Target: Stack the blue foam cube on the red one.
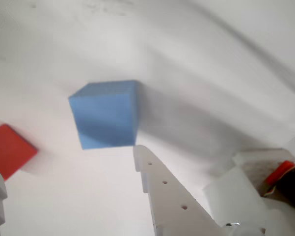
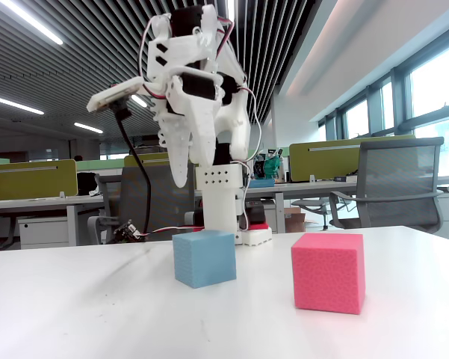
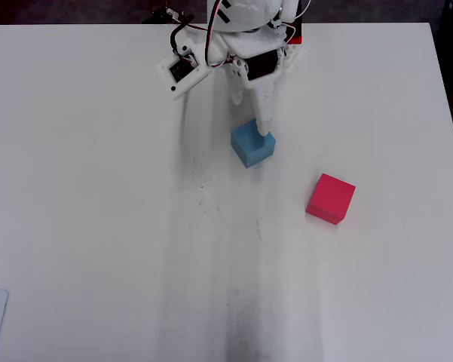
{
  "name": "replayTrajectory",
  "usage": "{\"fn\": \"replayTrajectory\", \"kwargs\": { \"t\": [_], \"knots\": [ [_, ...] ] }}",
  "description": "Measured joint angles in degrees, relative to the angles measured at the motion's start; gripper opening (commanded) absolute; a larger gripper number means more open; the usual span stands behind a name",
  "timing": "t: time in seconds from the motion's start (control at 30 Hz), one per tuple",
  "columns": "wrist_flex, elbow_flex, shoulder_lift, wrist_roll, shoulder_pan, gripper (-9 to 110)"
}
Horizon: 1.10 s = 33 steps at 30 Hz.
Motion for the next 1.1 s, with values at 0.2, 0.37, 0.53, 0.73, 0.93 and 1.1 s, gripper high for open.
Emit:
{"fn": "replayTrajectory", "kwargs": {
  "t": [0.2,0.37,0.53,0.73,0.93,1.1],
  "knots": [
    [-2.2,2.29,-5.89,0.0,-0.09,37],
    [-4.92,2.29,-11.6,0.0,0.62,37],
    [-7.73,2.29,-15.12,0.0,0.53,36],
    [-10.02,2.37,-17.84,0.53,-0.79,34],
    [-12.13,4.31,-18.11,1.23,-2.64,33],
    [-14.06,6.24,-18.19,1.49,-3.96,29]
  ]
}}
